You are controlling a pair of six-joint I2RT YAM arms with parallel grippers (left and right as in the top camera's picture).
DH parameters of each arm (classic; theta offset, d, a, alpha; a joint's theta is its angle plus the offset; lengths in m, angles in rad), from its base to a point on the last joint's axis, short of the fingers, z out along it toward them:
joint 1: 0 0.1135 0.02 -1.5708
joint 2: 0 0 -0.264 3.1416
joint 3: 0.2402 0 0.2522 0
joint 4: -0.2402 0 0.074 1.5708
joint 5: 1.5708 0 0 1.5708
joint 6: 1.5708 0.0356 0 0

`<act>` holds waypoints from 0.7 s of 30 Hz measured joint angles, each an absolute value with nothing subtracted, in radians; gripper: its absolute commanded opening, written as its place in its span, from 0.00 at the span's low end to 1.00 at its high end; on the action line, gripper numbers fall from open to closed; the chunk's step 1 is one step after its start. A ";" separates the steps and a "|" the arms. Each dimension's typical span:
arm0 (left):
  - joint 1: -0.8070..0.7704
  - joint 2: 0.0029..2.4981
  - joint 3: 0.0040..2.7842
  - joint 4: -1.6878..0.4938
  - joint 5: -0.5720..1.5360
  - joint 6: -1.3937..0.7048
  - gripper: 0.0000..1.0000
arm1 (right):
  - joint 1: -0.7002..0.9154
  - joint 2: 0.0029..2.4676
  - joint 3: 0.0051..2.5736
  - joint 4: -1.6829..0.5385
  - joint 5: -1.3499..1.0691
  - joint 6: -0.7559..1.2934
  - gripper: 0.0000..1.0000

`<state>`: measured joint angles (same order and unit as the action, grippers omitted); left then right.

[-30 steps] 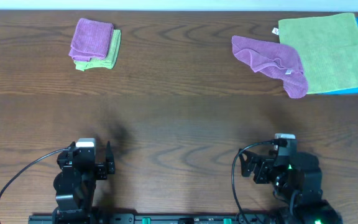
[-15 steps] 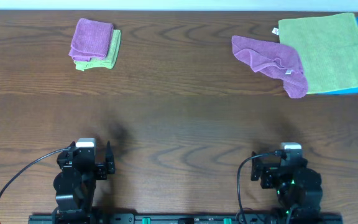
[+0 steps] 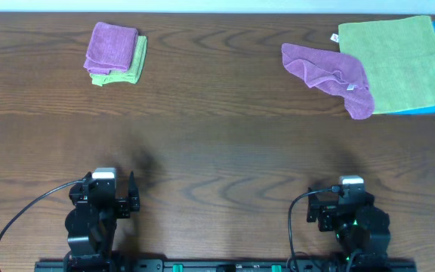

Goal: Fold the cloth

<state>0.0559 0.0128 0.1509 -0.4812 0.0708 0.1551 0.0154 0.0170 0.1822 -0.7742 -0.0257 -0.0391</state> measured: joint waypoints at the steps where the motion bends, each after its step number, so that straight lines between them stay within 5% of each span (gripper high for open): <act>1: 0.056 0.013 0.151 -0.481 0.070 0.155 0.95 | 0.015 0.017 0.182 -0.774 -0.026 -0.041 0.99; 21: 0.056 0.013 0.151 -0.481 0.070 0.155 0.96 | 0.015 0.017 0.182 -0.773 -0.026 -0.049 0.99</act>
